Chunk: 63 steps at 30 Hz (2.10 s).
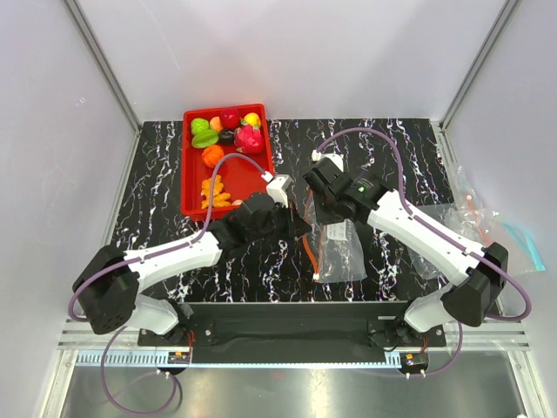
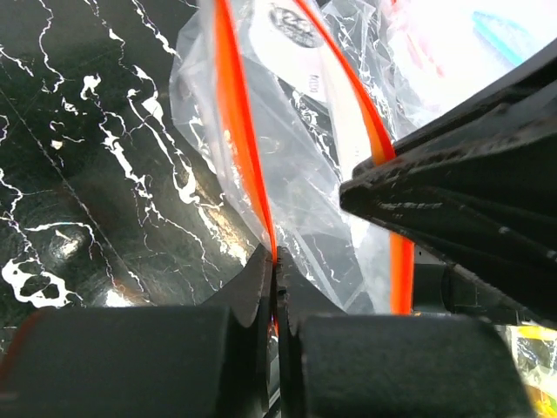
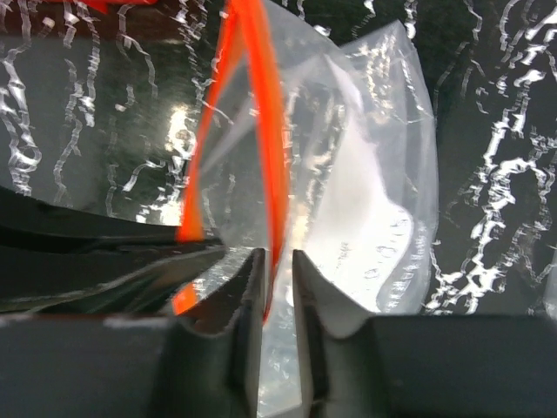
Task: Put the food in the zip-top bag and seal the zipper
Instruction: Open the zipper of the food storage bag.
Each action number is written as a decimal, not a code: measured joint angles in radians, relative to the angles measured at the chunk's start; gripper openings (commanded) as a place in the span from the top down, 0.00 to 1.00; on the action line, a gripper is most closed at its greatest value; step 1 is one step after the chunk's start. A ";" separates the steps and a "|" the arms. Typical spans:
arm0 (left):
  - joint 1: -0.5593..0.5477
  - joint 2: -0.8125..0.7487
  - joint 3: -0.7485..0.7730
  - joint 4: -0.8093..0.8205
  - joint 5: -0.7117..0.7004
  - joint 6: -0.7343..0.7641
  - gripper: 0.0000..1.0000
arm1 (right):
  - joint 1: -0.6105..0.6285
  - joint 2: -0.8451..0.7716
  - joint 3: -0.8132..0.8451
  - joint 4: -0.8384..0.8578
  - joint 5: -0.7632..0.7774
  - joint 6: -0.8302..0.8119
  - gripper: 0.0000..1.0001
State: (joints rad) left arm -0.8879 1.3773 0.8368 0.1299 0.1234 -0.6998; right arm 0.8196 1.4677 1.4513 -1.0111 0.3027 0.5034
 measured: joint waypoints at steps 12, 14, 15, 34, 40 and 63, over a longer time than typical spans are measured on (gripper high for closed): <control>0.001 -0.068 0.000 -0.030 -0.044 0.022 1.00 | 0.014 -0.023 -0.040 -0.061 0.028 0.035 0.76; 0.001 -0.068 0.000 -0.032 -0.050 0.022 1.00 | 0.020 -0.023 -0.044 -0.069 0.030 0.044 0.85; 0.002 -0.068 0.000 -0.033 -0.053 0.022 1.00 | 0.023 -0.023 -0.046 -0.072 0.031 0.047 0.88; -0.020 0.113 0.059 0.063 0.053 -0.042 1.00 | 0.028 -0.039 0.151 -0.319 0.248 0.117 0.99; -0.006 0.117 0.028 0.089 0.074 -0.049 1.00 | 0.028 0.010 0.073 -0.270 0.214 0.084 1.00; 0.069 0.092 -0.129 -0.028 -0.053 0.066 1.00 | 0.029 0.027 -0.036 -0.219 0.190 0.093 1.00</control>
State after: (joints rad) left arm -0.8192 1.4689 0.7078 0.1017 0.0700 -0.6334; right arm 0.8486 1.4948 1.4155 -1.2301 0.4927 0.5964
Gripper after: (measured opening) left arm 0.012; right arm 0.014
